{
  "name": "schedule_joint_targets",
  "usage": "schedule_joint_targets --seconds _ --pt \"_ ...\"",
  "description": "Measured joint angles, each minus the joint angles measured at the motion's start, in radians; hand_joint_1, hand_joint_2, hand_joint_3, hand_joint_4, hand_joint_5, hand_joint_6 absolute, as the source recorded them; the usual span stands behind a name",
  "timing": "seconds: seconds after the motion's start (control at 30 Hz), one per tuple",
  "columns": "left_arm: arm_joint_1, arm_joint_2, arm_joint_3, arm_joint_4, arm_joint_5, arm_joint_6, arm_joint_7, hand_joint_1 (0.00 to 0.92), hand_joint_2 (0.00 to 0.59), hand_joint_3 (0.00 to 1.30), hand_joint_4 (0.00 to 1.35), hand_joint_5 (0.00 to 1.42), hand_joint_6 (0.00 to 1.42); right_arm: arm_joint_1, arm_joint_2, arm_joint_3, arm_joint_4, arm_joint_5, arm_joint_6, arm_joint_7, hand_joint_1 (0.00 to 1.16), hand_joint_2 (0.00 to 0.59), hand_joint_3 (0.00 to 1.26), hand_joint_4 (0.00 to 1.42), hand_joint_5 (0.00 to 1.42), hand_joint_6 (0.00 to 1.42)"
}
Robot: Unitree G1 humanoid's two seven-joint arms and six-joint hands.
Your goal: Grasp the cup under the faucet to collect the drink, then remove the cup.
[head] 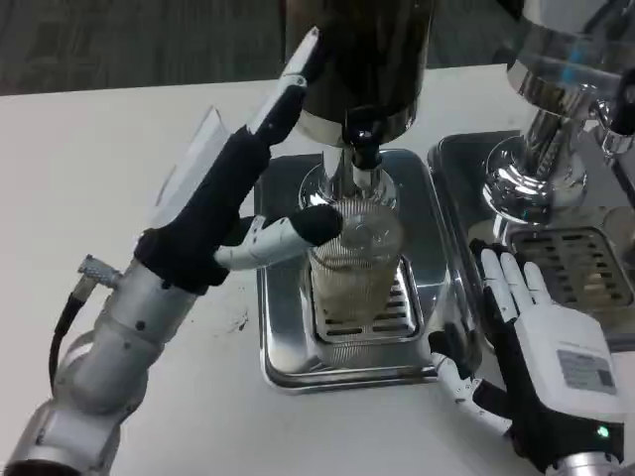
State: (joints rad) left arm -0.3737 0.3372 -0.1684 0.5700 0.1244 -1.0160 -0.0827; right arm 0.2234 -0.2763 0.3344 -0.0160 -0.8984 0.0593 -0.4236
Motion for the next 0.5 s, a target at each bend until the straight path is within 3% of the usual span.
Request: schedule_joint_targets --seconds 0.5 --pt "-0.063 -0.046 -0.003 0.11 0.051 -0.013 -0.051 0.0 0.087 0.01 0.0 0.15 0.18 0.034 0.031 0.0 -0.023 -0.015 0.014 -0.048 0.33 0.413 0.0 0.0 0.0 0.2"
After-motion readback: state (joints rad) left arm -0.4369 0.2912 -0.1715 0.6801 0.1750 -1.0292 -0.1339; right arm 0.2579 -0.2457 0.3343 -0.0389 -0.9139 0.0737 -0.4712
